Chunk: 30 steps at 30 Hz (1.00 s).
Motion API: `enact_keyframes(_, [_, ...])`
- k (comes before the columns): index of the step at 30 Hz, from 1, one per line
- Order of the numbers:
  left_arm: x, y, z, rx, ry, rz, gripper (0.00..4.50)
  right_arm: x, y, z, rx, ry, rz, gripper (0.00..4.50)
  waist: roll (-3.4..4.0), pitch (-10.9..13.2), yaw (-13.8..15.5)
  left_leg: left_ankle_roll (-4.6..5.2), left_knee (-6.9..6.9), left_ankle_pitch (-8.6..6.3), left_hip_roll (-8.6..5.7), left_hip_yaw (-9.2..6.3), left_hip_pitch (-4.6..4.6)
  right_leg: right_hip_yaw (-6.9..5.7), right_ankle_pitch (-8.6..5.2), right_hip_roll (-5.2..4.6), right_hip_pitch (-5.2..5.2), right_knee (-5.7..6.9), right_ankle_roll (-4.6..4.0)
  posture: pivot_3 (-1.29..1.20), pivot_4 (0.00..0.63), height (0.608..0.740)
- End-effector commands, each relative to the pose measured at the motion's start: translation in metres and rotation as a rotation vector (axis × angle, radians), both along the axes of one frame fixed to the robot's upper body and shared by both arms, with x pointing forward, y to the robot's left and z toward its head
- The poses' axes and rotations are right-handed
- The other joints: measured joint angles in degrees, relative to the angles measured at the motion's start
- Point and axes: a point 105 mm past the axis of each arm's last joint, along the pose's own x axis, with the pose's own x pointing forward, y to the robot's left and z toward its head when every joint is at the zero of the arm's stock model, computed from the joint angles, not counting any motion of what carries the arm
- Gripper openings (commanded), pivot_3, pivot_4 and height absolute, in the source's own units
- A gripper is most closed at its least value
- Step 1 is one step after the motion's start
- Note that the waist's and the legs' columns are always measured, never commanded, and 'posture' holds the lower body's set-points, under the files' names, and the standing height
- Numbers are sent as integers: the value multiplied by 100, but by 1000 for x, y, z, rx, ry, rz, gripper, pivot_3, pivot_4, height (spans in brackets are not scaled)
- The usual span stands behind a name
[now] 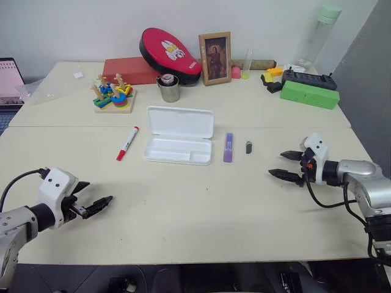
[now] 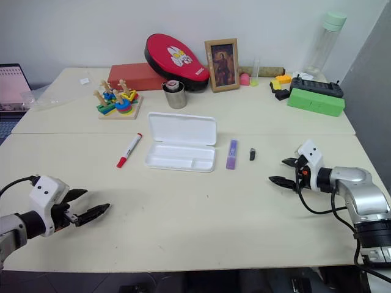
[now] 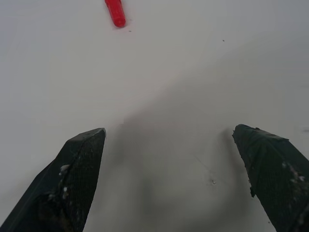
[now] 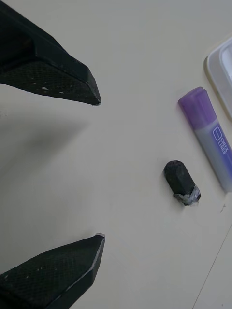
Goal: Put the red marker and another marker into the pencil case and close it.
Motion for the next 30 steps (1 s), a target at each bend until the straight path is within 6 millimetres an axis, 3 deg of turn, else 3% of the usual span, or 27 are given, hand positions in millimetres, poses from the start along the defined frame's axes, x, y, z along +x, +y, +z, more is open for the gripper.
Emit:
enact_keyframes(1, [0, -5, 4, 13, -10, -30, 4500, 0, 2, 11, 4, -25, 28, 4461, 0, 0, 2, 0, 0, 0, 0, 0, 0, 0, 0, 0, 0, 0, 0, 0, 150, 740])
enact_keyframes(13, [-3, 0, 4, 13, -17, -11, 4500, -3, 5, 8, 13, -12, 66, 4461, 0, 0, 4, 0, 0, 0, 0, -1, 0, -2, 6, 0, 2, 2, 11, 0, 150, 740])
enact_keyframes(15, [-1, -1, 8, -13, -43, -11, 4500, -4, 14, 14, 47, -22, 97, 4461, 0, 0, 5, 0, 0, 0, 0, -2, 1, -2, 6, 0, 2, 2, 11, 0, 150, 740])
enact_keyframes(17, [2, -12, 18, -102, -83, -35, 4500, -5, 31, 30, 114, -55, 145, 4461, 0, 0, 3, 0, 0, 0, 0, -1, 1, -3, 6, 0, 2, 3, 11, 0, 150, 740])
enact_keyframes(20, [5, -37, 23, -190, -104, -109, 4500, -4, 74, 48, 183, -87, 249, 4461, 2, 1, -33, 0, 1, 1, 2, -3, 2, -2, 8, 3, 3, 10, 14, 0, 150, 740])
enact_keyframes(25, [14, -96, 25, -274, -123, -274, 4500, -1, 149, 39, 155, -85, 384, 4461, -2, -3, -33, -1, 4, 2, 2, -12, 12, -8, 10, 6, 16, 13, 16, 0, 150, 740])
enact_keyframes(30, [25, -134, 31, -295, -188, -360, 4500, 1, 195, 26, 96, -68, 459, 4461, -3, -3, 33, -1, 8, 2, 1, -20, 5, -14, 27, 7, 15, 14, -9, 0, 150, 740])
